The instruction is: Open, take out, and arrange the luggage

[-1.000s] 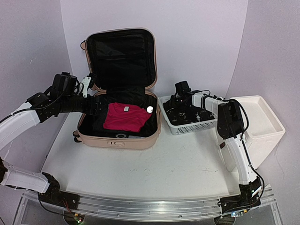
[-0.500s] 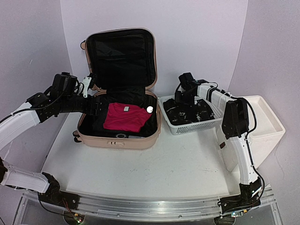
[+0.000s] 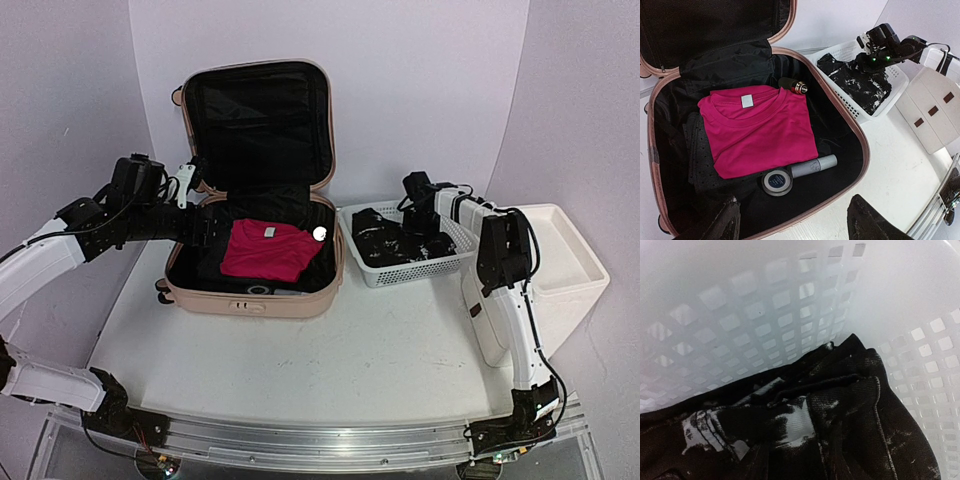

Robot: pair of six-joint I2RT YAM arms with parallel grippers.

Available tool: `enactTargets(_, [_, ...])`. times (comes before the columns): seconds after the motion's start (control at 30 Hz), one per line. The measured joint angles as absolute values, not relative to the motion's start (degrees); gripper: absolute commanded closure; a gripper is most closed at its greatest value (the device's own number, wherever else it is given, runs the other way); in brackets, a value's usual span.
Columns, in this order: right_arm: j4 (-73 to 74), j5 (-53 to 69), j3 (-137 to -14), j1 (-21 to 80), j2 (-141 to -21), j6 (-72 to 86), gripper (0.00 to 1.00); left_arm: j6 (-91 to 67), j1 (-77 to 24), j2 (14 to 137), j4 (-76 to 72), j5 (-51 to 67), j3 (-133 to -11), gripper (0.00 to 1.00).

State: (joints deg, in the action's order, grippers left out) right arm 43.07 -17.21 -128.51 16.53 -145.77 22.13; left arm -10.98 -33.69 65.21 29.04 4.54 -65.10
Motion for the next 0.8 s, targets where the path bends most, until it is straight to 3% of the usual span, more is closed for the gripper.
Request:
enactTargets(0.3, [48.8, -14.8, -126.7, 19.7, -138.8, 20.8, 0.34, -10.2, -33.7, 67.6, 30.9, 3.9, -65.8, 0.2])
enactTargets(0.47, [50.2, -3.8, -125.4, 23.0, -129.1, 19.9, 0.2, -9.9, -33.5, 73.9, 31.7, 2.9, -68.2, 0.19])
enactTargets(0.67, [48.0, 11.6, -114.8, 23.3, -117.0, 17.8, 0.06, -10.4, -32.8, 85.5, 34.0, 5.7, -75.3, 0.22])
enactTargets(0.8, [48.2, 16.1, -105.8, 23.1, -112.9, 17.8, 0.03, -12.6, -32.6, 96.0, 36.2, 10.7, -83.4, 0.24])
